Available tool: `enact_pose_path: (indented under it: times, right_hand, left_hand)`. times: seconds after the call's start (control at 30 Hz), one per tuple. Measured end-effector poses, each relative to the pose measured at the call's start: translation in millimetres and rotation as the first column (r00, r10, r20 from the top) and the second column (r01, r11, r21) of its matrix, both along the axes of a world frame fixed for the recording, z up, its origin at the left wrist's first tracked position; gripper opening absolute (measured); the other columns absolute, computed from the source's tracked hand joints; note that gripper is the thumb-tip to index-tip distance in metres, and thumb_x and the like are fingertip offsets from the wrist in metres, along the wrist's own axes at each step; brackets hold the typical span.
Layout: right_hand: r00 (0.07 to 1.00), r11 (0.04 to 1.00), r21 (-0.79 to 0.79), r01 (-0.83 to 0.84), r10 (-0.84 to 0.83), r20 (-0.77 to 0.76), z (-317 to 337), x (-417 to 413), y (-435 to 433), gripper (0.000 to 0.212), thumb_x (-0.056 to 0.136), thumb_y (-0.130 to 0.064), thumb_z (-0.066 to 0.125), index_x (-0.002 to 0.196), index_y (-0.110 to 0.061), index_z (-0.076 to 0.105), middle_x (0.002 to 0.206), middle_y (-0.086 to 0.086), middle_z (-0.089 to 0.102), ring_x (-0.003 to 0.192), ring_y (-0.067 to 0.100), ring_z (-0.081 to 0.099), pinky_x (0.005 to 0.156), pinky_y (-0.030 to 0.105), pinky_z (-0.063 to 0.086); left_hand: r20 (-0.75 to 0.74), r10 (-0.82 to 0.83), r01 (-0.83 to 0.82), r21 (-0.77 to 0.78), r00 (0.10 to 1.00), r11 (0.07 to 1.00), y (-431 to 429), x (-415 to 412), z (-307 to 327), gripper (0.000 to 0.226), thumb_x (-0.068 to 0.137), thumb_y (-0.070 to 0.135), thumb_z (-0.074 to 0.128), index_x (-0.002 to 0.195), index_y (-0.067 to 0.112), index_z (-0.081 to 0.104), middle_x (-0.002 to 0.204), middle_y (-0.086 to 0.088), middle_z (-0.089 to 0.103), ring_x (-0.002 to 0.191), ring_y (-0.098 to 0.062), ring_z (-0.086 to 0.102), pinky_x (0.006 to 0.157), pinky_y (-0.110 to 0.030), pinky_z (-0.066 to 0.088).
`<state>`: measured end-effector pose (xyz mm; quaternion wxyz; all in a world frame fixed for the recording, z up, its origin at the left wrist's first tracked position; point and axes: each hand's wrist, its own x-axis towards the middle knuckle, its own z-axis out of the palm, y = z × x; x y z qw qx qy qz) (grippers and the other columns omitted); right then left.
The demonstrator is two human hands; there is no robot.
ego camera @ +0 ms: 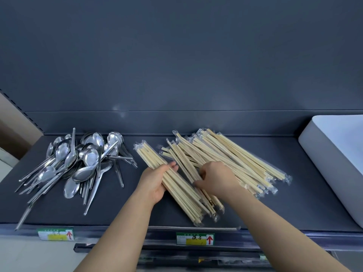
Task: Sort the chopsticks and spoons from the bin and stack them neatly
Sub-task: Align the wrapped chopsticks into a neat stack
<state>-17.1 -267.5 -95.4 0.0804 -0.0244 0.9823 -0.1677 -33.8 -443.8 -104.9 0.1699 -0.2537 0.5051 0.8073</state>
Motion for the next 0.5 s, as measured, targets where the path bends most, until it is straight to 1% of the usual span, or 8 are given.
enact_pose_path:
  times: [0.03, 0.1, 0.2, 0.27, 0.33, 0.43, 0.47, 0.5]
  right_hand:
    - [1.000, 0.999, 0.032, -0.009, 0.009, 0.013, 0.7, -1.3, -4.3, 0.031, 0.076, -0.044, 0.070, 0.076, -0.014, 0.061, 0.076, -0.001, 0.061, 0.073, 0.019, 0.060, 0.060, 0.028, 0.048]
    - [0.999, 1.000, 0.025, 0.005, -0.006, 0.049, 1.6, -5.6, -7.5, 0.029, 0.075, -0.040, 0.072, 0.074, -0.014, 0.060, 0.074, 0.001, 0.061, 0.071, 0.020, 0.060, 0.056, 0.027, 0.046]
    - [0.993, 0.995, -0.083, 0.054, -0.045, 0.108, 0.1, -13.2, -2.2, 0.023, 0.073, -0.030, 0.073, 0.070, -0.009, 0.064, 0.068, 0.004, 0.061, 0.062, 0.019, 0.058, 0.053, 0.029, 0.046]
    - [0.989, 0.984, -0.157, 0.090, -0.070, 0.130, 0.2, -15.7, 3.0, 0.019, 0.073, -0.021, 0.070, 0.066, -0.007, 0.061, 0.063, 0.004, 0.055, 0.056, 0.018, 0.051, 0.051, 0.030, 0.044]
    - [0.989, 0.983, -0.159, 0.088, -0.067, 0.136, 0.1, -17.4, 6.2, 0.019, 0.074, -0.019, 0.069, 0.065, -0.006, 0.059, 0.062, 0.004, 0.053, 0.055, 0.018, 0.048, 0.051, 0.029, 0.042]
    - [0.989, 0.995, -0.088, 0.051, -0.038, 0.144, 0.3, -18.5, 6.7, 0.022, 0.077, -0.021, 0.068, 0.062, -0.011, 0.056, 0.059, 0.003, 0.050, 0.053, 0.017, 0.046, 0.048, 0.026, 0.040]
    - [0.989, 0.996, -0.082, 0.043, -0.030, 0.146, 0.6, -18.8, 7.0, 0.024, 0.078, -0.021, 0.066, 0.060, -0.011, 0.054, 0.059, 0.003, 0.049, 0.052, 0.017, 0.046, 0.048, 0.026, 0.039]
    - [0.988, 0.993, -0.111, 0.048, -0.031, 0.151, 1.5, -18.6, 8.0, 0.026, 0.080, -0.020, 0.065, 0.059, -0.012, 0.052, 0.058, 0.003, 0.048, 0.052, 0.017, 0.044, 0.048, 0.026, 0.038]
  left_hand:
    - [0.011, -0.003, 0.003, -0.003, 1.000, 1.000, -1.7, 1.0, -0.7, 0.031, 0.086, 0.000, 0.065, 0.116, -0.004, 0.062, 0.105, -0.014, 0.069, 0.088, -0.019, 0.069, 0.076, -0.037, 0.056]
    - [0.031, 0.001, -0.002, 0.009, 1.000, 1.000, -4.3, 3.0, -3.7, 0.030, 0.085, -0.002, 0.065, 0.115, -0.005, 0.062, 0.104, -0.014, 0.069, 0.088, -0.019, 0.069, 0.079, -0.039, 0.056]
    - [0.043, 0.006, -0.008, 0.035, 0.999, 0.999, -7.7, 6.4, -5.8, 0.013, 0.086, -0.003, 0.065, 0.098, 0.000, 0.065, 0.098, -0.014, 0.070, 0.092, -0.022, 0.068, 0.090, -0.046, 0.052]
    - [0.040, -0.007, 0.005, 0.037, 0.999, 0.999, -8.1, 7.1, -4.7, 0.011, 0.085, -0.001, 0.067, 0.094, 0.004, 0.065, 0.089, -0.013, 0.071, 0.092, -0.023, 0.068, 0.090, -0.046, 0.052]
    - [0.035, -0.010, 0.009, 0.046, 0.999, 0.999, -6.1, 6.8, -3.4, 0.009, 0.086, -0.001, 0.067, 0.092, 0.005, 0.066, 0.084, -0.012, 0.072, 0.090, -0.024, 0.068, 0.089, -0.046, 0.053]
    - [0.030, -0.013, 0.012, 0.036, 0.999, 0.999, -2.0, 5.9, -1.4, 0.010, 0.086, -0.001, 0.065, 0.095, 0.003, 0.067, 0.090, -0.013, 0.071, 0.090, -0.024, 0.068, 0.088, -0.045, 0.053]
    - [0.027, -0.016, 0.015, 0.032, 1.000, 0.999, -0.9, 6.0, -1.1, 0.013, 0.087, 0.000, 0.065, 0.099, 0.002, 0.067, 0.093, -0.014, 0.071, 0.089, -0.023, 0.067, 0.086, -0.044, 0.053]
    - [0.025, -0.018, 0.017, 0.032, 1.000, 0.999, -0.5, 6.0, -1.4, 0.016, 0.087, 0.001, 0.065, 0.102, 0.000, 0.067, 0.095, -0.014, 0.071, 0.089, -0.023, 0.068, 0.084, -0.043, 0.054]
